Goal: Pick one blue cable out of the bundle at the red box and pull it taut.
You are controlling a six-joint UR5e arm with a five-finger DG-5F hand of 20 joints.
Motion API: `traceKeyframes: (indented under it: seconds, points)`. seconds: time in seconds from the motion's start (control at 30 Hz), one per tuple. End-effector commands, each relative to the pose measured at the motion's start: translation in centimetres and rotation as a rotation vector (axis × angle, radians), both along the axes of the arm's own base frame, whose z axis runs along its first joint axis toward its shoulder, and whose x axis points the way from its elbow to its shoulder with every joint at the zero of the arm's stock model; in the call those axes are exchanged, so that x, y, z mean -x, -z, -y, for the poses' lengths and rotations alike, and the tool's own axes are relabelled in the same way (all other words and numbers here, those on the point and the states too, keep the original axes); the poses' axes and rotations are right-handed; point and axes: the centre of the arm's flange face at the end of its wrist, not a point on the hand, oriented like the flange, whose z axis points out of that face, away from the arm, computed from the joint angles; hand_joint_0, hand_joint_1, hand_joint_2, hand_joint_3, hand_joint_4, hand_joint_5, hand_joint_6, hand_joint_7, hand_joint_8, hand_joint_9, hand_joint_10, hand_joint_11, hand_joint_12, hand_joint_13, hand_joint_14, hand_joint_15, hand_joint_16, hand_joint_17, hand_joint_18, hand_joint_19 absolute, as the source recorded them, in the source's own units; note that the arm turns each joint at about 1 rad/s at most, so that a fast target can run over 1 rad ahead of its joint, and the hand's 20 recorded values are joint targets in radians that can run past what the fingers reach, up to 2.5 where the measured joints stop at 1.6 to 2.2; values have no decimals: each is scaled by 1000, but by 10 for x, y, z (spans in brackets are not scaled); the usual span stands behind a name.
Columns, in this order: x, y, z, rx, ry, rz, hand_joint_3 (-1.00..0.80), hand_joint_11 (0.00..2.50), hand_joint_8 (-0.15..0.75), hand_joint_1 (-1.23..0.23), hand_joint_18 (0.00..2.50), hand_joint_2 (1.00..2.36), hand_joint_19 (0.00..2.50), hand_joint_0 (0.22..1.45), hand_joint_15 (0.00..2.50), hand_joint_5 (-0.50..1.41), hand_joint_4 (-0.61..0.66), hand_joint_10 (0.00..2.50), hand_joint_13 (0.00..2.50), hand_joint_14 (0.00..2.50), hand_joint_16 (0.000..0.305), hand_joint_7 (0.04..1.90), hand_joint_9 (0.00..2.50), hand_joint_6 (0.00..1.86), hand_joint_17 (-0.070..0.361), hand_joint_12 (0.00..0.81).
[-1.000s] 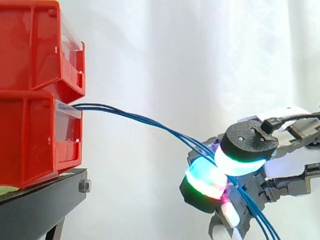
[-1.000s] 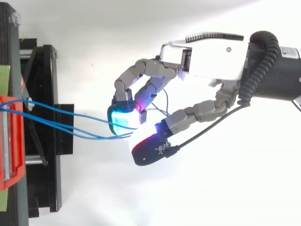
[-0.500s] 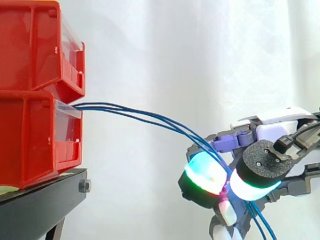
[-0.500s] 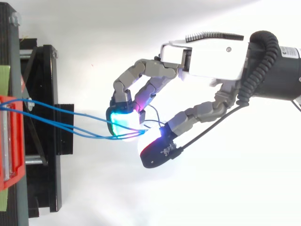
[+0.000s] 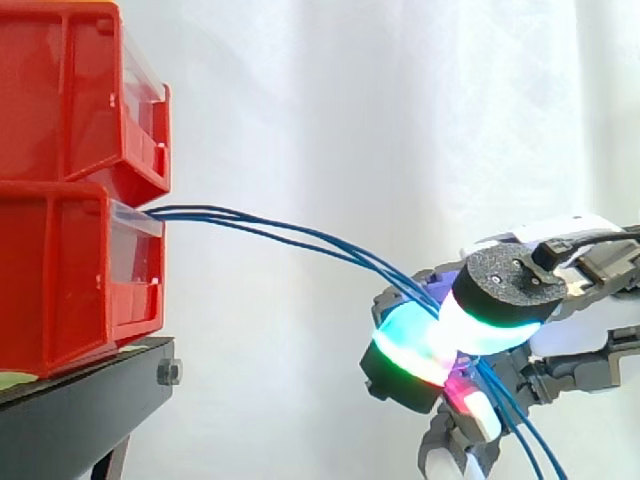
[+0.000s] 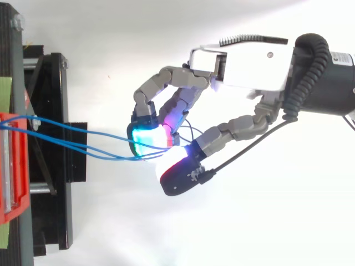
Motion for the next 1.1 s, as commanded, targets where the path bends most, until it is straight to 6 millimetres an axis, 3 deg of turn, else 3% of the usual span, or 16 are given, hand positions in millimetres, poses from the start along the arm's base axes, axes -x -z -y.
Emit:
traceKeyframes:
  seconds: [0.0,0.17,0.4,0.63,0.73,0.87,1.07]
  points:
    - [0,0,1,1,4,1,-426,707,243,-788,707,1005,425,615,456,-88,-42,17,876,16,43,1111,1193,868,96,359]
    - [0,0,0,1,1,1,-432,719,264,-786,709,1004,429,595,468,-95,7,17,879,16,44,1124,1180,861,99,364]
    - [0,0,1,-1,1,1,-500,693,301,-753,723,1000,407,470,457,-115,64,15,866,14,52,1021,1126,865,116,400]
    - [0,0,0,1,3,1,-500,672,257,-639,706,1000,403,483,438,-103,12,13,860,15,51,1021,1153,846,114,386]
    - [0,0,0,1,1,1,-500,675,218,-684,667,1000,429,551,444,-98,-22,14,841,15,46,1089,1160,832,103,362]
    - [0,0,0,1,0,1,-298,673,216,-789,707,1010,410,583,429,-90,-78,13,864,15,48,1080,1191,842,109,374]
    - [0,0,1,-4,3,3,-155,696,204,-901,703,1021,427,618,455,-118,-45,16,869,15,43,1099,1132,885,97,354]
